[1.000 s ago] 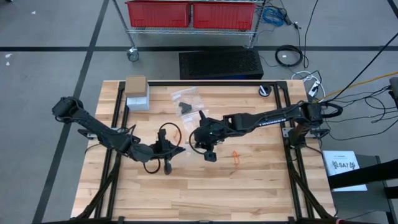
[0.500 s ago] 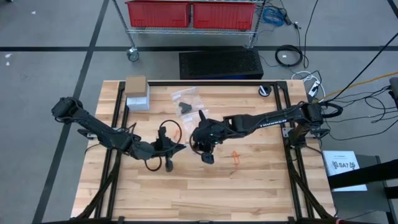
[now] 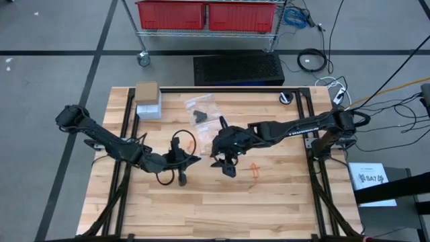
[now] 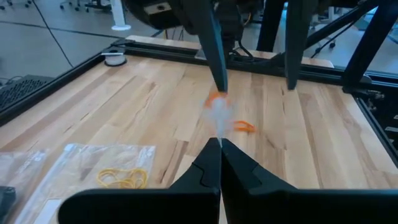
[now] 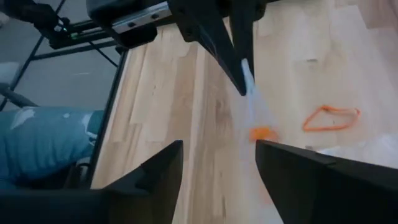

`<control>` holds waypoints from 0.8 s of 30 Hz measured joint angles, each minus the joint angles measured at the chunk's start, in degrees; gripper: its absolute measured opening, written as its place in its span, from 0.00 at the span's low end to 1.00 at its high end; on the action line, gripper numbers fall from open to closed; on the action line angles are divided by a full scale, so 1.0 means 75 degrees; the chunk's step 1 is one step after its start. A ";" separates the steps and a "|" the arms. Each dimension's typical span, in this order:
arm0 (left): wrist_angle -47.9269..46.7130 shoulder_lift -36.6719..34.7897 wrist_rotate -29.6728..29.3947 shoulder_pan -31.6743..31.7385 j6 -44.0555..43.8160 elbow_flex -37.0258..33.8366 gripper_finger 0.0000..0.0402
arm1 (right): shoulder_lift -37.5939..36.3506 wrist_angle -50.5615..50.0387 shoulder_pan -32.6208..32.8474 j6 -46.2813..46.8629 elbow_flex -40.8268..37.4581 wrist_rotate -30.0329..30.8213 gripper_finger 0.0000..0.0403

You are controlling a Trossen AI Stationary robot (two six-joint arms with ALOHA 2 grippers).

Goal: Sort rubber bands
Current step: Put the top orange rubber band into the transparent zip bag, then put the bottom orange rubber band into the transparent zip bag

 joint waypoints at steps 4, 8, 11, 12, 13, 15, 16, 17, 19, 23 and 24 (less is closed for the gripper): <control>0.0074 0.0000 -0.0107 0.0000 0.0053 0.0000 0.00 | -0.0240 -0.0215 0.0000 0.0102 0.0000 0.0014 0.49; 0.0096 0.0000 -0.0385 -0.0006 0.0090 0.0000 0.00 | -0.0487 -0.0285 0.0139 0.0067 0.0000 0.0340 0.48; 0.0300 0.0000 -0.0414 -0.0056 0.0307 0.0000 0.00 | -0.0519 -0.0829 0.0254 -0.0021 0.0003 0.0771 0.47; 0.0403 0.0000 -0.0414 -0.0100 0.0426 0.0000 0.00 | -0.0522 -0.1100 0.0282 0.0009 0.0000 0.0875 0.47; 0.0478 0.0000 -0.0425 -0.0143 0.0517 0.0000 0.00 | -0.0541 -0.1382 0.0318 0.0090 0.0000 0.0950 0.46; 0.0581 0.0000 -0.0474 -0.0217 0.0666 0.0000 0.00 | -0.0569 -0.1830 0.0432 0.0299 0.0000 0.1113 0.46; 0.0594 0.0000 -0.0492 -0.0253 0.0690 0.0000 0.00 | -0.0577 -0.1984 0.0504 0.0393 0.0000 0.1174 0.46; 0.0620 0.0000 -0.0498 -0.0277 0.0737 0.0000 0.00 | -0.0577 -0.2114 0.0595 0.0491 0.0000 0.1295 0.47; 0.0653 0.0000 -0.0502 -0.0319 0.0806 0.0000 0.00 | -0.0574 -0.2346 0.0765 0.0630 0.0000 0.1537 0.48; 0.0682 0.0000 -0.0630 -0.0366 0.0812 0.0000 0.00 | -0.0574 -0.2667 0.1070 0.0851 -0.0126 0.2614 0.49; 0.0682 0.0000 -0.0638 -0.0366 0.0812 0.0000 0.00 | -0.0571 -0.2687 0.1142 0.0874 -0.0201 0.2980 0.49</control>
